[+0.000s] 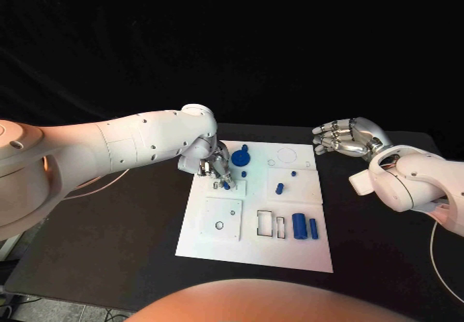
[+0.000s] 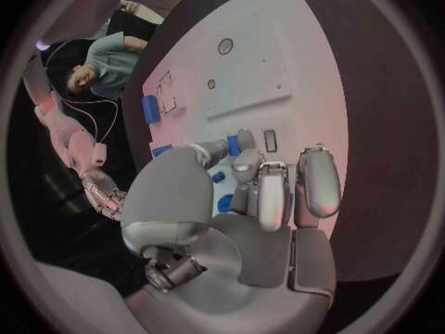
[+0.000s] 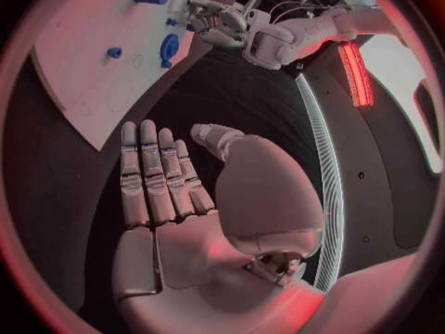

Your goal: Assemble the parts on the task board

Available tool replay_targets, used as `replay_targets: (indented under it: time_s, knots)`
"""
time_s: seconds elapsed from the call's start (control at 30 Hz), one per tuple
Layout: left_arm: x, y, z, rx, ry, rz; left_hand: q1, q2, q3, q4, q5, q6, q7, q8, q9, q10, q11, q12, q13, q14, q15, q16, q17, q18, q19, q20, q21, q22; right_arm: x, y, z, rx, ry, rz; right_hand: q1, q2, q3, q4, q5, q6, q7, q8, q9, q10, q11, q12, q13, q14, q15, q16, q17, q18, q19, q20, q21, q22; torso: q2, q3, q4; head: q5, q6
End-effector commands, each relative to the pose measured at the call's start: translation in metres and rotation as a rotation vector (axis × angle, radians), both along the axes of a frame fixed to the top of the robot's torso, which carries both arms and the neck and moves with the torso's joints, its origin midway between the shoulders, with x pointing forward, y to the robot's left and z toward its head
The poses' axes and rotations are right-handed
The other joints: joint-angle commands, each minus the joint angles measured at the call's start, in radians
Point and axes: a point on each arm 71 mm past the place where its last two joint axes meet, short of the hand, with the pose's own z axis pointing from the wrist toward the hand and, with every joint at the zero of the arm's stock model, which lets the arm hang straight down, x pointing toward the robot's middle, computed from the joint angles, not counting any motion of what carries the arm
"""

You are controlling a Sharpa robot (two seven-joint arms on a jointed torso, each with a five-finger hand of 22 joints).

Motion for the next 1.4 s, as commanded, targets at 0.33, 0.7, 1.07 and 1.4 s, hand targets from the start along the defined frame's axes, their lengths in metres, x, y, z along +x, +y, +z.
replay_targets:
  time_s: [0.33,0.7,1.07,1.4]
  knots:
    - [-0.0020,-0.0020,-0.0051,0.001,-0.002,0.000,-0.037,-0.014,-0.030,0.019,0.005,0.011,0.001,-0.011,0.000,0.003,-0.001,0.006,0.000,0.068,0.007,0.005,0.125,-0.014,0.005,0.003,0.003,0.001,-0.0007,0.0014,0.0000,-0.004,-0.003,0.016,-0.009,0.000,-0.009,0.000,0.004,0.005,0.056,-0.001,-0.001,0.000,0.002,0.007,-0.003,-0.003,0.006,-0.005,-0.002,0.010,-0.003,0.005,-0.004,-0.004,-0.001,-0.0003,0.0007,-0.001,0.000]
    - [-0.0022,-0.0015,-0.0052,0.001,0.000,-0.002,-0.066,-0.029,-0.062,0.023,0.005,0.016,0.002,-0.016,0.002,0.003,-0.001,0.005,0.000,0.067,0.008,0.004,0.124,-0.014,0.006,0.004,0.003,0.002,-0.0009,0.0014,-0.0002,-0.004,-0.002,0.018,-0.009,0.000,-0.009,0.000,0.004,0.005,0.056,-0.001,-0.001,0.000,0.002,0.007,-0.003,-0.003,0.006,-0.005,-0.002,0.009,-0.004,0.005,-0.004,-0.004,-0.001,-0.0005,0.0003,0.000,0.001]
    - [-0.0033,-0.0010,-0.0047,-0.002,-0.001,-0.005,-0.105,-0.038,-0.103,0.026,0.005,0.021,0.002,-0.023,0.003,0.001,0.000,0.004,-0.002,0.066,0.008,0.003,0.121,-0.013,0.004,0.004,0.000,-0.002,-0.0008,0.0006,-0.0007,-0.005,0.001,0.017,-0.012,-0.002,-0.012,0.001,0.003,0.005,0.057,-0.001,-0.002,0.000,0.002,0.008,-0.005,-0.004,0.007,-0.007,-0.003,0.009,-0.005,0.006,-0.005,-0.007,-0.001,-0.0003,0.0010,0.000,0.003]
    - [-0.0036,0.0045,-0.0008,-0.006,-0.012,-0.001,-0.108,-0.038,-0.106,0.026,0.005,0.021,0.002,-0.023,0.003,0.001,0.000,0.004,-0.002,0.066,0.008,0.002,0.119,-0.013,0.003,0.004,-0.001,-0.002,-0.0008,-0.0001,-0.0016,-0.006,0.003,0.016,-0.014,-0.002,-0.013,0.002,0.003,0.005,0.057,-0.001,-0.002,0.000,0.003,0.009,-0.006,-0.005,0.007,-0.009,-0.003,0.009,-0.006,0.006,-0.005,-0.008,-0.001,-0.0001,0.0012,0.000,0.004]
